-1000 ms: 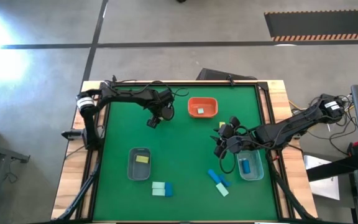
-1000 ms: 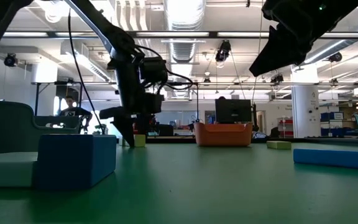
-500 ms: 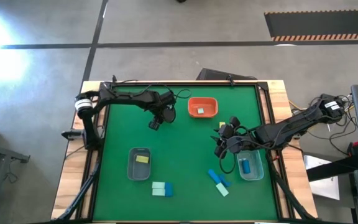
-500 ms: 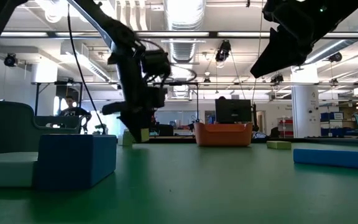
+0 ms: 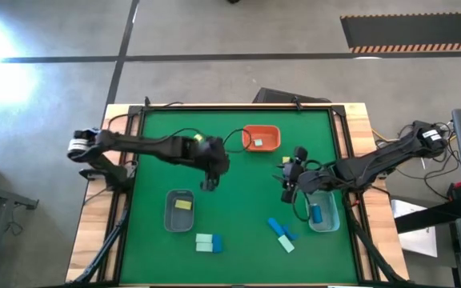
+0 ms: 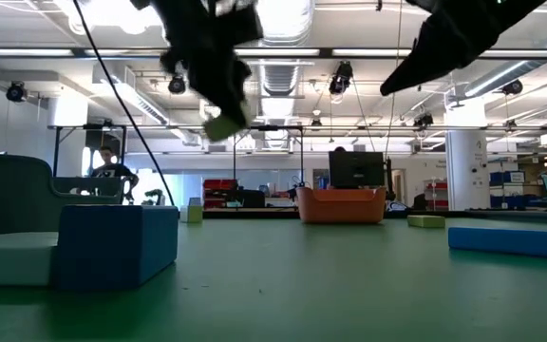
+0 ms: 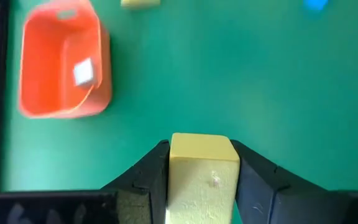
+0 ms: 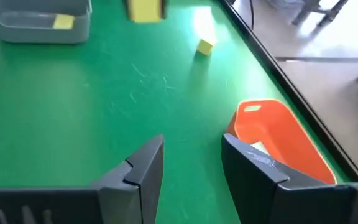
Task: Sort & place blocks by color
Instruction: Put the light green block into the gray bin
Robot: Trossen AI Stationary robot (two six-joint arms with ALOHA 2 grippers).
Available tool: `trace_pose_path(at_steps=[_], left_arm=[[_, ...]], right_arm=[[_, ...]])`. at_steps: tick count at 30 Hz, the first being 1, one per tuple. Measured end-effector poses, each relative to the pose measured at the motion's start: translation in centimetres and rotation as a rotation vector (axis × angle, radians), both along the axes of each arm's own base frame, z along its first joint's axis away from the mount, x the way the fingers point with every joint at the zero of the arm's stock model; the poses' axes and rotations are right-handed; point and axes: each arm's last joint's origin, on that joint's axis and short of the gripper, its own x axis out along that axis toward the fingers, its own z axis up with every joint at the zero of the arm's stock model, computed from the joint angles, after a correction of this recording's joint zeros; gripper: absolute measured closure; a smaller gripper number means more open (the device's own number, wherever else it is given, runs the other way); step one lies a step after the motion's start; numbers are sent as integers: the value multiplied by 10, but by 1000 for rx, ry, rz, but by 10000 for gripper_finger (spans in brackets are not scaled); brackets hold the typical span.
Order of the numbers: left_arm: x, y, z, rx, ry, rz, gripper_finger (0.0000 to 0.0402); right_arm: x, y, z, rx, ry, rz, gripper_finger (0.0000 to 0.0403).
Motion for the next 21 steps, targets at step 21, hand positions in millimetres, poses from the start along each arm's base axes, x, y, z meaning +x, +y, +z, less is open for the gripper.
trace_pose_path(at_steps=[21], left_arm=[[-57, -101, -20, -310, 428, 310, 283]], right_arm=[[-9, 1, 4, 12, -167, 180, 255]])
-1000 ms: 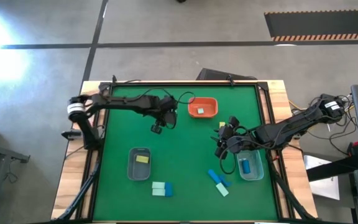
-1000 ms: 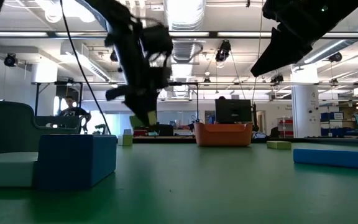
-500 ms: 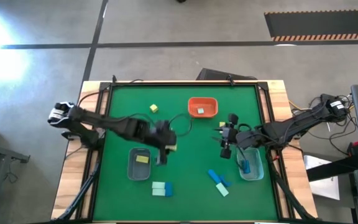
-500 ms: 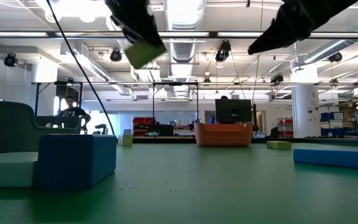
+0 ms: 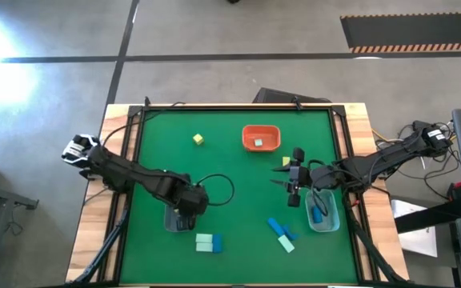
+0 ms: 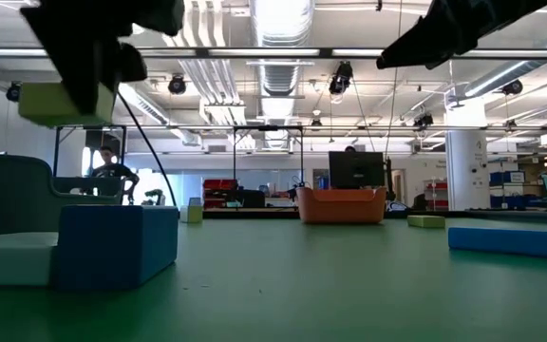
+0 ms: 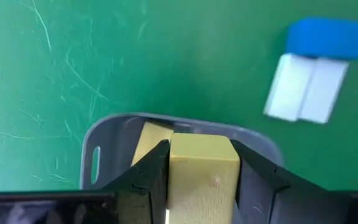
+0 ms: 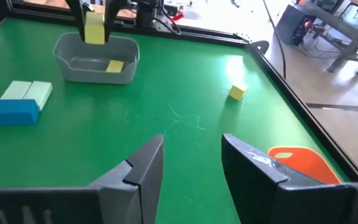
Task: Sort & place blocks by color
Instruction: Put the light green block into the gray bin
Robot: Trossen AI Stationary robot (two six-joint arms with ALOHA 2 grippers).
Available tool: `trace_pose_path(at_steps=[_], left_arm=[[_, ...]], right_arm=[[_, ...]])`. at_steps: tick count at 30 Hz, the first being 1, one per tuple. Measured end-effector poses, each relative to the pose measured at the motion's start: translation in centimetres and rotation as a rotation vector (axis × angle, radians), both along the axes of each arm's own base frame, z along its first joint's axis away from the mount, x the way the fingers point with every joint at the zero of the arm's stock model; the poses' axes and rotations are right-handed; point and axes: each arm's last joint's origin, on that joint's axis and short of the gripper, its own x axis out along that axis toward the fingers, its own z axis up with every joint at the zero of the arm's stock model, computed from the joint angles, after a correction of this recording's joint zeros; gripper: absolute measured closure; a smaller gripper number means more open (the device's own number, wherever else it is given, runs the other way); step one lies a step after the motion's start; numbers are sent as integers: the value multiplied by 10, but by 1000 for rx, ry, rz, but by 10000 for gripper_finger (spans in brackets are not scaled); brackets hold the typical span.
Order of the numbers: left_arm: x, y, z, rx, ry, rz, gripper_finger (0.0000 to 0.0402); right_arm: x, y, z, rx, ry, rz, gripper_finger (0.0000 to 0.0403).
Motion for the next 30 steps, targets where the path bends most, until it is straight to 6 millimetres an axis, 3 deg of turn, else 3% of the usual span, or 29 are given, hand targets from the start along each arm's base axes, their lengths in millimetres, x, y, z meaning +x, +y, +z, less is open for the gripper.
trace_pose_path(at_steps=[6, 19, 24, 30], left_arm=[[-1, 0, -22, 39, 81, -92, 283], [-13, 4, -64, 51, 106, -119, 283], [-11, 4, -69, 34, 69, -120, 283], [-12, 3, -69, 28, 73, -122, 227]], right_arm=[[-1, 0, -1, 11, 7, -7, 255], [-1, 0, -3, 31, 20, -18, 255], [-1, 0, -3, 33, 20, -19, 255], [-1, 0, -3, 32, 21, -19, 255]])
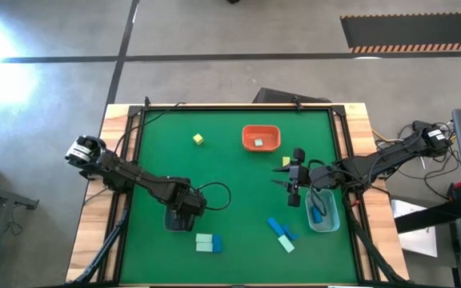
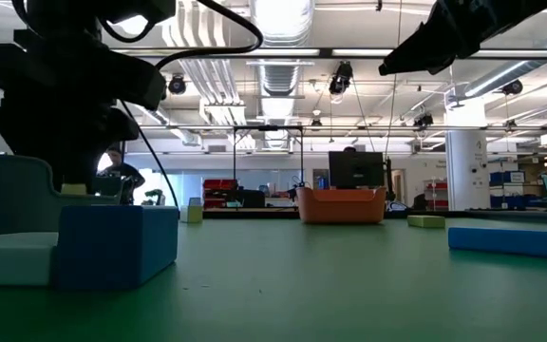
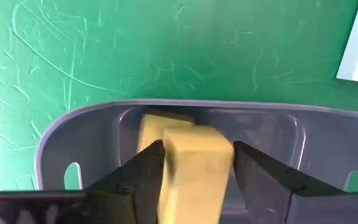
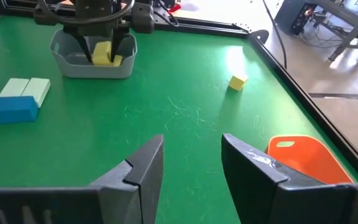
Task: Sort & place blocks by color
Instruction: Put the light green block into the gray bin, then put the blue block into the light blue bin
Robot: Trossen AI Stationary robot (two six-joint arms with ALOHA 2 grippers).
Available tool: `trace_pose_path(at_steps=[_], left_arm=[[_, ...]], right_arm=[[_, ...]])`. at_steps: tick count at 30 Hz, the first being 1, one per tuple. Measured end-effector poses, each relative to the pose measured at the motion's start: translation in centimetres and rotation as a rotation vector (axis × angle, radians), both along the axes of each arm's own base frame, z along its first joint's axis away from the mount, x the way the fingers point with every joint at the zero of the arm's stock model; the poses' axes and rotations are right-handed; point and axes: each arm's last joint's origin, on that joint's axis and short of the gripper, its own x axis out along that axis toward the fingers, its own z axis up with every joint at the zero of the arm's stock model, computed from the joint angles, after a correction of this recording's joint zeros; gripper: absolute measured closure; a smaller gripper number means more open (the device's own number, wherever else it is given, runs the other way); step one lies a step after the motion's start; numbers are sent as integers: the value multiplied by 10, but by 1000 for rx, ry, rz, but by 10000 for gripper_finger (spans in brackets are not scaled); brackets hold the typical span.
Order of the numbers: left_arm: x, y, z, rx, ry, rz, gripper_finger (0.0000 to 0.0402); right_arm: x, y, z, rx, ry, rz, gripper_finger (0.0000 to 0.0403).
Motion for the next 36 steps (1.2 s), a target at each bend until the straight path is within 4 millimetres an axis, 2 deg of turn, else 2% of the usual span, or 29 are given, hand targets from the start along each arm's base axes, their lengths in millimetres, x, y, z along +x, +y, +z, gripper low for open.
trace_pose_path(at_steps=[9, 19, 32, 36], left_arm=[[-1, -2, 3, -52, 9, -8, 227], [4, -3, 28, -52, 6, -13, 236], [11, -4, 49, -9, -101, -71, 236], [11, -1, 65, 69, -224, -118, 236]], right_arm=[[0, 0, 0, -2, 3, 0, 255], [0, 0, 0, 11, 0, -6, 255], [1, 0, -1, 103, -18, -49, 255], [6, 2, -2, 197, -55, -85, 255]])
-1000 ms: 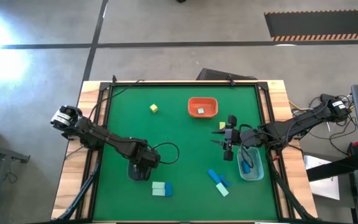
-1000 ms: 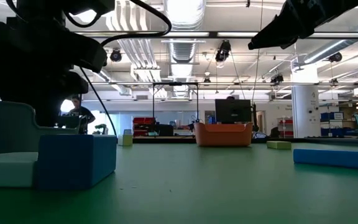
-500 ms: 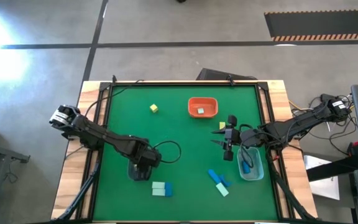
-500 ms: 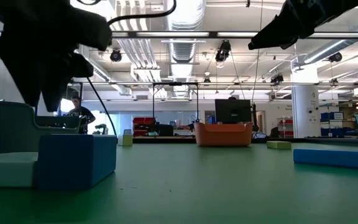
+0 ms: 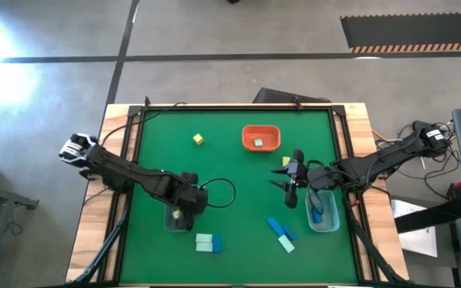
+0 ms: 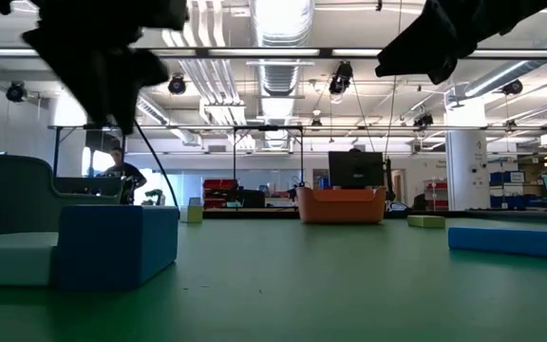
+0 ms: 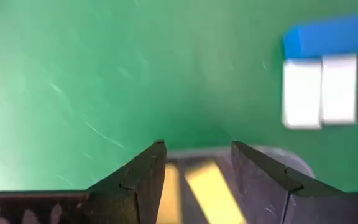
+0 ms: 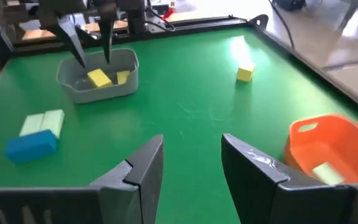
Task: Sort & place blocks by color
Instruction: Put the blue block into the light blue bin
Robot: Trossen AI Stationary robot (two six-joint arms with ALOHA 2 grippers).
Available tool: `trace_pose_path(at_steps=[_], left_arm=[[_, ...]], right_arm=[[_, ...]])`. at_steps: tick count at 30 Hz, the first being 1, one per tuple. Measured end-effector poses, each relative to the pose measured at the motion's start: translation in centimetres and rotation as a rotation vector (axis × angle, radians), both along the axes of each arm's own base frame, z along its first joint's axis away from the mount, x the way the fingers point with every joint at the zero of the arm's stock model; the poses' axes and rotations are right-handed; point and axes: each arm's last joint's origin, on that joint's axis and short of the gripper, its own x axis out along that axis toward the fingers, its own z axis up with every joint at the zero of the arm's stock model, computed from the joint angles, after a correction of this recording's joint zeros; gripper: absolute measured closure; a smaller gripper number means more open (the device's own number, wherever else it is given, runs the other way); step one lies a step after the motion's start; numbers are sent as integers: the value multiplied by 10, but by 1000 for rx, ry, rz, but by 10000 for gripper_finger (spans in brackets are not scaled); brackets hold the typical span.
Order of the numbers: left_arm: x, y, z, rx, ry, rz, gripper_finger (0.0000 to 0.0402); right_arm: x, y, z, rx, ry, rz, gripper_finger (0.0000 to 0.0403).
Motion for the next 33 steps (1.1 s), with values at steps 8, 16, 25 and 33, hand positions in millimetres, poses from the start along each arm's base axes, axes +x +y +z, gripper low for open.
trace_pose_path(at_steps=[8, 16, 25, 33], left_arm=[[6, 5, 44, 243, -420, -143, 236], [10, 7, 70, 400, -636, -163, 236], [7, 9, 45, 419, -596, -181, 236], [-3, 13, 46, 465, -656, -196, 236]], right_arm=[[21, 25, 5, 89, 35, 72, 255], [46, 54, 12, 122, 283, 38, 255], [65, 79, 22, 184, 643, -64, 255], [81, 93, 23, 322, 792, -177, 253]])
